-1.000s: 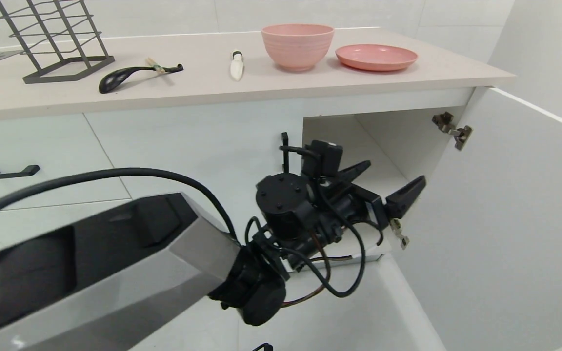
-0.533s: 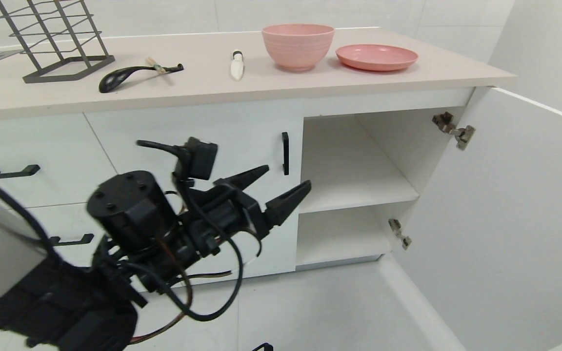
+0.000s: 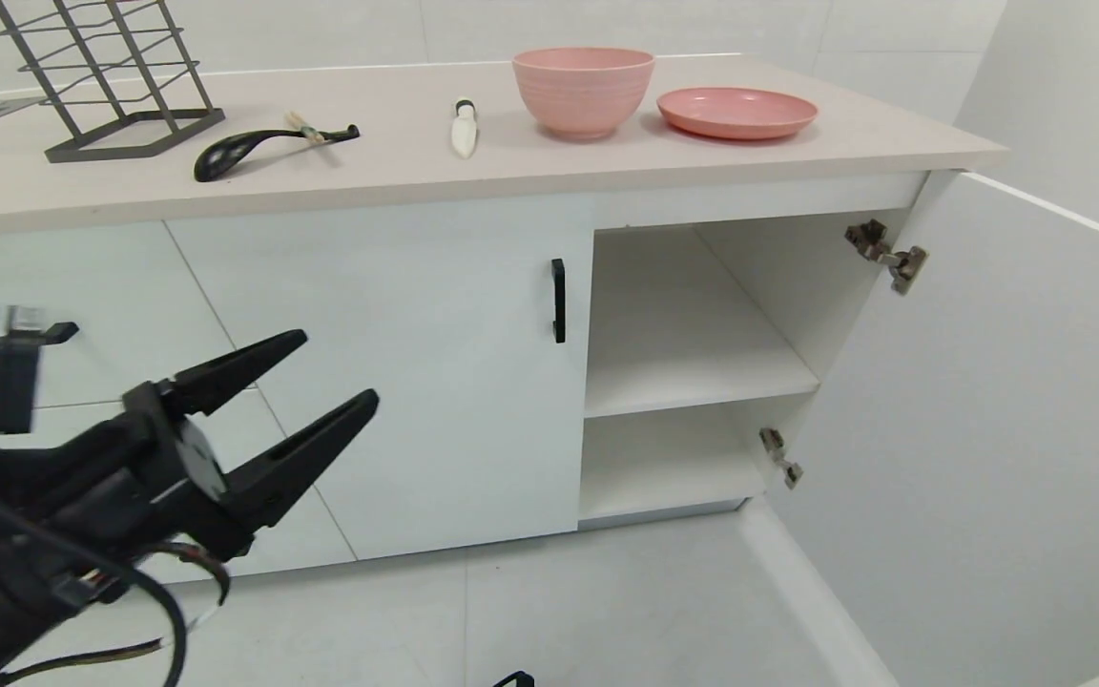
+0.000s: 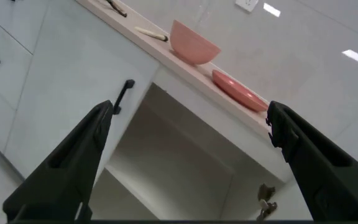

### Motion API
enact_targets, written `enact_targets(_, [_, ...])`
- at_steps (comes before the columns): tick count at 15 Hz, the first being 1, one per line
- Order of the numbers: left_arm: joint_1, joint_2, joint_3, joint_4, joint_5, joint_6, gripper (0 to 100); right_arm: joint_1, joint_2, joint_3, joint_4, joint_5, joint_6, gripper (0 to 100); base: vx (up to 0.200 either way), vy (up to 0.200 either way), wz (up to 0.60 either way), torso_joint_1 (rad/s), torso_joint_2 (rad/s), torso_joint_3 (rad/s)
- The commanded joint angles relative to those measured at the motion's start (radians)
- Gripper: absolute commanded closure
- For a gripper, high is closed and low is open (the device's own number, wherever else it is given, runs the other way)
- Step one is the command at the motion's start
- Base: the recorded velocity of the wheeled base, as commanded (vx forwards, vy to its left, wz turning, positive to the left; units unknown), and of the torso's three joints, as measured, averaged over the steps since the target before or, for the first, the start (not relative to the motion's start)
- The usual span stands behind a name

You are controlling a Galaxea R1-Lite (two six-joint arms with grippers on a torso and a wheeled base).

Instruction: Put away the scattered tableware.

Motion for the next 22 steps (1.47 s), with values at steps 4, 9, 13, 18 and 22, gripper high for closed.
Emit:
enact_targets(4, [0.152, -0.604, 0.134, 0.327, -0.006, 0.029, 0, 0.016, -0.364, 0.119, 0.164, 0.001, 0.000, 0, 0.000, 0.000, 0.00, 0.000, 0.00, 0.000])
enact_targets(9, [0.178, -1.145, 0.087, 1.117, -0.004, 0.027, 0, 0.008, -0.881, 0.117, 0.892, -0.043, 0.019, 0, 0.000, 0.000, 0.00, 0.000, 0.00, 0.000])
enact_targets(13, [0.245, -1.262, 0.154, 1.275, 0.137, 0.104, 0, 0.004, -0.918, 0.165, 1.123, -0.476, 0.149, 0, 0.000, 0.000, 0.00, 0.000, 0.00, 0.000])
enact_targets(18, [0.256, -1.262, 0.151, 1.411, 0.483, 0.121, 0, 0.001, -0.917, 0.165, 1.300, -0.735, 0.214, 0, 0.000, 0.000, 0.00, 0.000, 0.00, 0.000])
enact_targets(22, [0.256, -1.262, 0.154, 1.473, 0.341, 0.110, 0, 0.004, -0.917, 0.165, 1.305, -0.777, 0.274, 0, 0.000, 0.000, 0.00, 0.000, 0.00, 0.000])
